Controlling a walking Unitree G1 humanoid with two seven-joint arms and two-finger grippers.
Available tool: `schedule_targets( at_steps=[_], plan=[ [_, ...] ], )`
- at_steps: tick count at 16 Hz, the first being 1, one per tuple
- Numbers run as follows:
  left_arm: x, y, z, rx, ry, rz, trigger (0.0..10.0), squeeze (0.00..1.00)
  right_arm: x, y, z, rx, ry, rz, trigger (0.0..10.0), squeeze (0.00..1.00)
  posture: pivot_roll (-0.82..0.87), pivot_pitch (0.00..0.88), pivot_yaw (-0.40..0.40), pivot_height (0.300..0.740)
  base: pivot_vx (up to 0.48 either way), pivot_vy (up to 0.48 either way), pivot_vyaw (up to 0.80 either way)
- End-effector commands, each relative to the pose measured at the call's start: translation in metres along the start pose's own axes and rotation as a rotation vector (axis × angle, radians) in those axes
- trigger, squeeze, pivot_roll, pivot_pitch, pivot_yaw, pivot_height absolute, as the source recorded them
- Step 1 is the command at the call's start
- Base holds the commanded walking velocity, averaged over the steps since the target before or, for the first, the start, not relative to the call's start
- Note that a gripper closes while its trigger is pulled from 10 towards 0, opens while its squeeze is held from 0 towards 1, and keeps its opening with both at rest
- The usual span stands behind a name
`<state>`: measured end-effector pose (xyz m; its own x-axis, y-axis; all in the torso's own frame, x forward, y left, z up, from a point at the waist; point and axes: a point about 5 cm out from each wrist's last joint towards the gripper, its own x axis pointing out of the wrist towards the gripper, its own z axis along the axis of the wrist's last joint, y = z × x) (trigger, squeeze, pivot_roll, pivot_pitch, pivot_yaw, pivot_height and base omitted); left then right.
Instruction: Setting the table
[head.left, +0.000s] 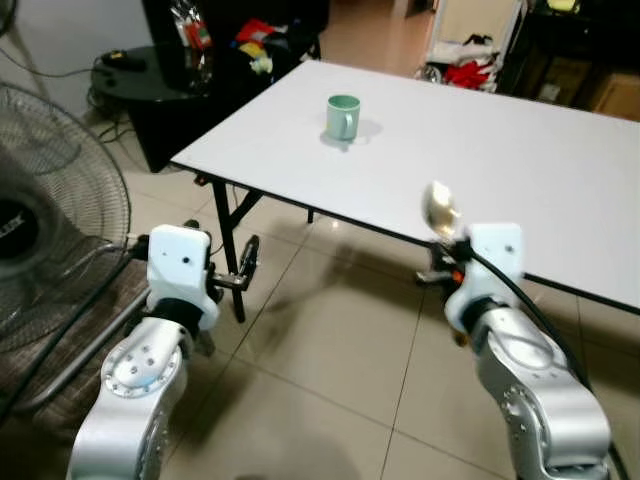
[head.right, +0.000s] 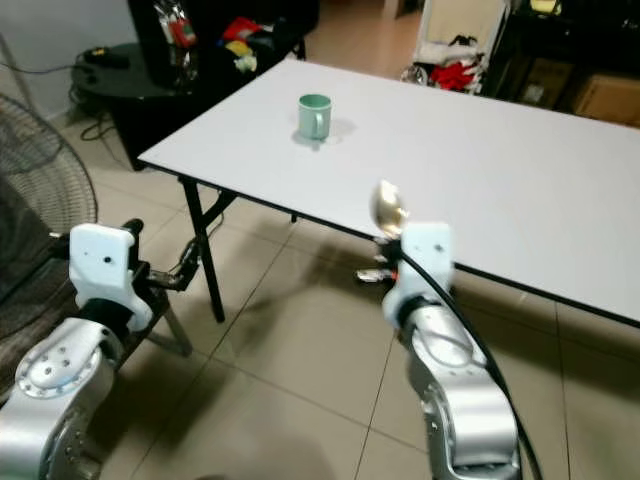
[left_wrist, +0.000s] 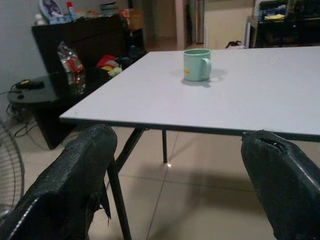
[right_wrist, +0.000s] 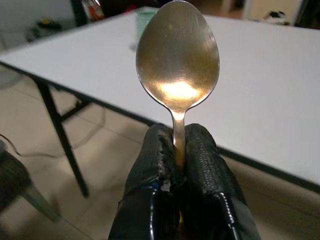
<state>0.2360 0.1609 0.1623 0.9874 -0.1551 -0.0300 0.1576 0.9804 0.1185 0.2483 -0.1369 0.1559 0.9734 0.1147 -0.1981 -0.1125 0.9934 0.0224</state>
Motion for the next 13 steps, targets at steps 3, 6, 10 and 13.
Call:
schedule_targets(
  at_steps=[3,6,10,13],
  plan=[
    [0.0025,-0.0008,0.0028,-0.001,-0.006,-0.016,10.0,0.0,0.007,-0.0019,0.0009,-0.015,-0.004,0.021,10.0,0.0,0.01,0.0,0.017,0.74,0.322,0.0,0.0],
    [0.0045,0.0001,0.0012,-0.009,-0.004,-0.02,10.0,0.0,0.0114,-0.0035,0.0038,-0.029,-0.015,0.03,10.0,0.0,0.01,0.0,0.02,0.74,0.355,0.0,0.0],
    [0.0073,0.0014,0.0004,-0.011,-0.009,-0.01,10.0,0.0,0.0097,-0.0044,0.0023,-0.025,-0.022,0.034,10.0,0.0,0.0,0.0,0.017,0.74,0.372,0.0,0.0],
    [0.0099,0.0022,0.0018,-0.009,-0.018,-0.015,10.0,0.0,0.0073,-0.0058,-0.0008,0.006,-0.023,0.024,10.0,0.0,0.0,0.0,0.023,0.74,0.372,0.0,0.0]
  ],
)
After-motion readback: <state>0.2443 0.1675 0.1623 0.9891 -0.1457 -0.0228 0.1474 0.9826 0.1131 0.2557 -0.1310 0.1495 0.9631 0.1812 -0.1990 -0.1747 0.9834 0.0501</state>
